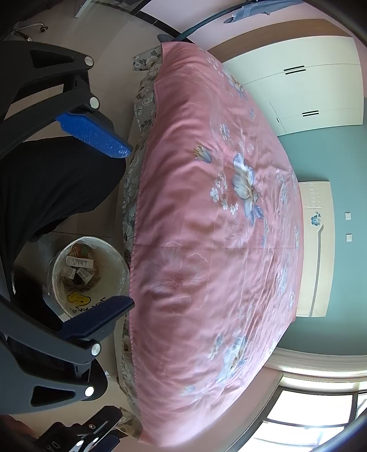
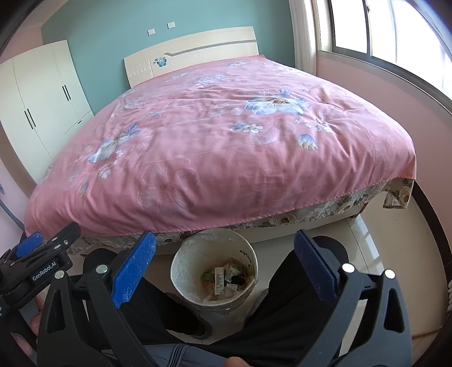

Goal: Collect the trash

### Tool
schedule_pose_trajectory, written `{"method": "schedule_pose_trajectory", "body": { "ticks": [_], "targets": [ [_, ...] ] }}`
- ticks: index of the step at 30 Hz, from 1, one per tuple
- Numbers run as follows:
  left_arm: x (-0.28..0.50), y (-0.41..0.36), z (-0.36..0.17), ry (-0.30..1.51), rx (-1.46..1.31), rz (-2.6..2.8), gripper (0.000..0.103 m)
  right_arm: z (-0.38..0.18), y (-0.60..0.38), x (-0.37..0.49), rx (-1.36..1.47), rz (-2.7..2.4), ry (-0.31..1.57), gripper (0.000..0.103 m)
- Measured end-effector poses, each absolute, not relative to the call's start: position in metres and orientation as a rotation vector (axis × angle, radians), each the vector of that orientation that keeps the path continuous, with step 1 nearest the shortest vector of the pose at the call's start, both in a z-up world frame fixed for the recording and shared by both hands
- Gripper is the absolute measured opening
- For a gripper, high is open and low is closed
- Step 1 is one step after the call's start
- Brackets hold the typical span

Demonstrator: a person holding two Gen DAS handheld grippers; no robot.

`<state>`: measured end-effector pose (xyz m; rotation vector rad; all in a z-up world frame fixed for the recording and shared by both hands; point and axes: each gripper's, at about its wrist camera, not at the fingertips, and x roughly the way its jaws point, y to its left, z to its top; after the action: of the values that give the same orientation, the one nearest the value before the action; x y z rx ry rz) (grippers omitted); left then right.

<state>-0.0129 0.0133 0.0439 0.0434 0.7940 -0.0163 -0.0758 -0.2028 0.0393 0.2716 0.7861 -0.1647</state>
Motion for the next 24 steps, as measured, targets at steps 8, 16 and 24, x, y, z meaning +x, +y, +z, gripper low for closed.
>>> {"method": "schedule_pose_trajectory", "body": {
  "ticks": [8, 16, 24],
  "targets": [
    [-0.0120, 0.0140, 0.0427, 0.799, 0.045, -0.020, 0.100, 0.0403, -0.2016, -0.0759, 0.264, -0.162, 0.782, 0.096],
    [-0.0117, 0.0147, 0.0419, 0.801, 0.047, -0.021, 0.100, 0.0367, -0.1993, -0.0753, 0.262, -0.158, 0.790, 0.096],
    [-0.0122, 0.0152, 0.0402, 0.804, 0.047, -0.021, 0.100, 0.0359, -0.2007, -0.0756, 0.266, -0.155, 0.788, 0.096]
  ]
}}
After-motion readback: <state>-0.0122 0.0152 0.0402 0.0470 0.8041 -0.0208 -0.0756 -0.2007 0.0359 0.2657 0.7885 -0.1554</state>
